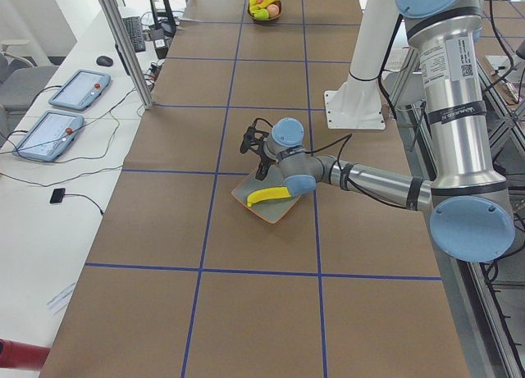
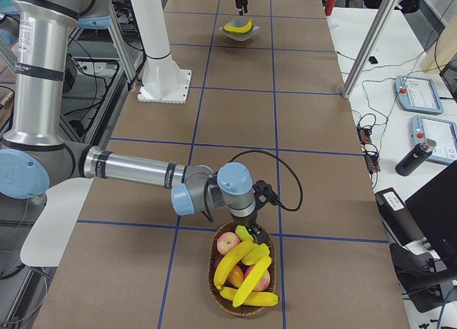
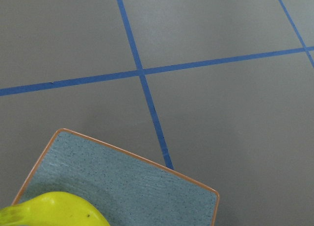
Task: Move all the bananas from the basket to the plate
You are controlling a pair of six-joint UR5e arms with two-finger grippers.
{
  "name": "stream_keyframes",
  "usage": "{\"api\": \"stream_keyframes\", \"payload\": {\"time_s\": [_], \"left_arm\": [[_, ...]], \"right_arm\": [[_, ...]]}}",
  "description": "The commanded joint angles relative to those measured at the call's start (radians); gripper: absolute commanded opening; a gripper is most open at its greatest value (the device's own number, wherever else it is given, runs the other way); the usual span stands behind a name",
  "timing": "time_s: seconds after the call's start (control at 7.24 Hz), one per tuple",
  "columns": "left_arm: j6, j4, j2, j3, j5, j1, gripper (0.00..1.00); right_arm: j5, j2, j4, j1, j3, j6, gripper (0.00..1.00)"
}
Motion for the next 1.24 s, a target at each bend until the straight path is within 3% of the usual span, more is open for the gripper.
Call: {"api": "stream_keyframes", "payload": {"time_s": [0.0,0.14,0.41,0.55,0.83,1.11], "left_arm": [[0.0,0.0,-0.004,0.0,0.001,0.0,1.0],[0.0,0.0,-0.004,0.0,0.001,0.0,1.0],[0.0,-0.002,-0.004,0.0,0.001,0.0,1.0],[0.0,-0.002,-0.004,0.0,0.003,0.0,1.0],[0.0,-0.003,-0.004,-0.002,0.003,0.0,1.0],[0.0,-0.005,-0.004,-0.002,0.003,0.0,1.0]], "right_arm": [[-0.046,-0.056,0.088,0.0,-0.092,-0.135,1.0],[-0.05,-0.045,0.129,0.0,-0.143,-0.136,1.0],[-0.068,-0.031,0.129,-0.003,-0.159,-0.131,0.98],[-0.079,-0.018,0.128,-0.004,-0.169,-0.133,0.88],[-0.082,0.002,0.128,-0.009,-0.192,-0.134,0.79],[-0.076,0.001,0.126,-0.015,-0.201,-0.128,0.49]]}}
